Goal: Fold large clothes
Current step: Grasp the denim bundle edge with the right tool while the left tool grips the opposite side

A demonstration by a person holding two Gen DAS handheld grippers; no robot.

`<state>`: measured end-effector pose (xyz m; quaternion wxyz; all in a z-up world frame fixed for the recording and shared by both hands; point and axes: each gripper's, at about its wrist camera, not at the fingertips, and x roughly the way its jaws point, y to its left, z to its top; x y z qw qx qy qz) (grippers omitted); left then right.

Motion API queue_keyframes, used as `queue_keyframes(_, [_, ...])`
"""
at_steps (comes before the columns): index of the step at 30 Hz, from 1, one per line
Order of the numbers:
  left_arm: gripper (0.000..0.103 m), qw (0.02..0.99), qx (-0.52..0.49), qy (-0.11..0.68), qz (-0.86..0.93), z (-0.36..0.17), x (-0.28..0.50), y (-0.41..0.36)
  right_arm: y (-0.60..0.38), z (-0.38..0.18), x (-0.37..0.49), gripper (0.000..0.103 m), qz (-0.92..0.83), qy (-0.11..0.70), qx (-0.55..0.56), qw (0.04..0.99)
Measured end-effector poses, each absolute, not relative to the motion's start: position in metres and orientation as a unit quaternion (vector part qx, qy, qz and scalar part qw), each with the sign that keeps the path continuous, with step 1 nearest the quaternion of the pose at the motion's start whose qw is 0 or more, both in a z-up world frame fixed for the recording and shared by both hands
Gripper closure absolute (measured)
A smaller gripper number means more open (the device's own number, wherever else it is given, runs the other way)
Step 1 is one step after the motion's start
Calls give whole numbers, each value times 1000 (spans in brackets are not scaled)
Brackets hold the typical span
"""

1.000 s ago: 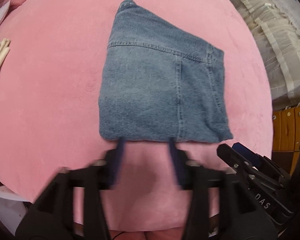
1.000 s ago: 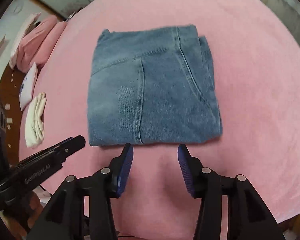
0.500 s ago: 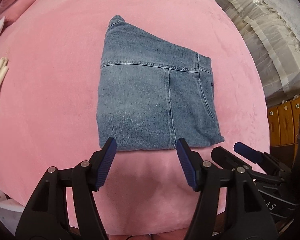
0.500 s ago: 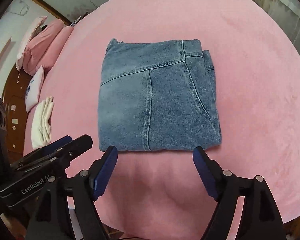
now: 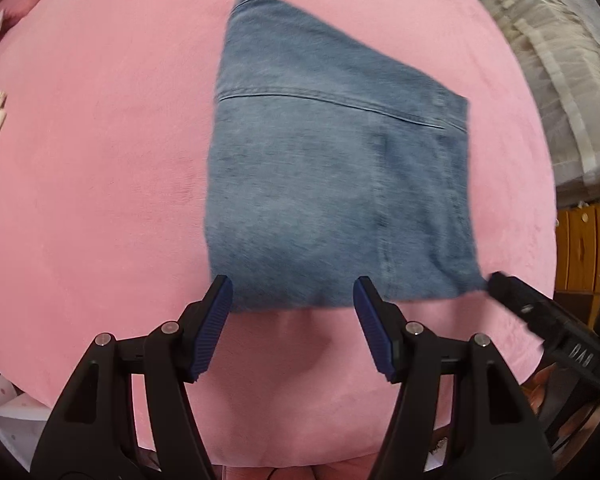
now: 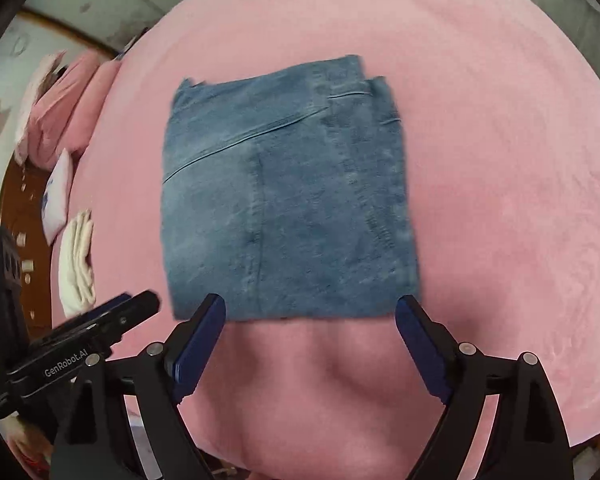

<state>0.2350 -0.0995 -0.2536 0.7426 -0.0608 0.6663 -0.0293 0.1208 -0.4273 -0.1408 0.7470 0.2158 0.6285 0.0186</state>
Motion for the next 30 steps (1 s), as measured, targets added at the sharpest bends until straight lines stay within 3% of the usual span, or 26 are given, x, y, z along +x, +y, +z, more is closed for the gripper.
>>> queue_keyframes(3, [43,730,-76,679,-16,-270,253,-82,-451,-159,132,3,10,628,243,739])
queue_keyframes(8, [35,731,-119,672,-33,-287,281,-56,-490,-203,160,3,27,610,289,737])
queue_keyframes(14, [35,704,-124,691,-103,-319,313,-46,-522,-255,196,2,77,603,348,714])
queue_keyframes(19, [27,684,-177,698,-118,-346,336,-33,-525,-267,217,0,142,583,357,716])
queue_keyframes(30, [21,654,-269,685,-177,-393,374,-13,-495,-285,258,1,219,580,379,688])
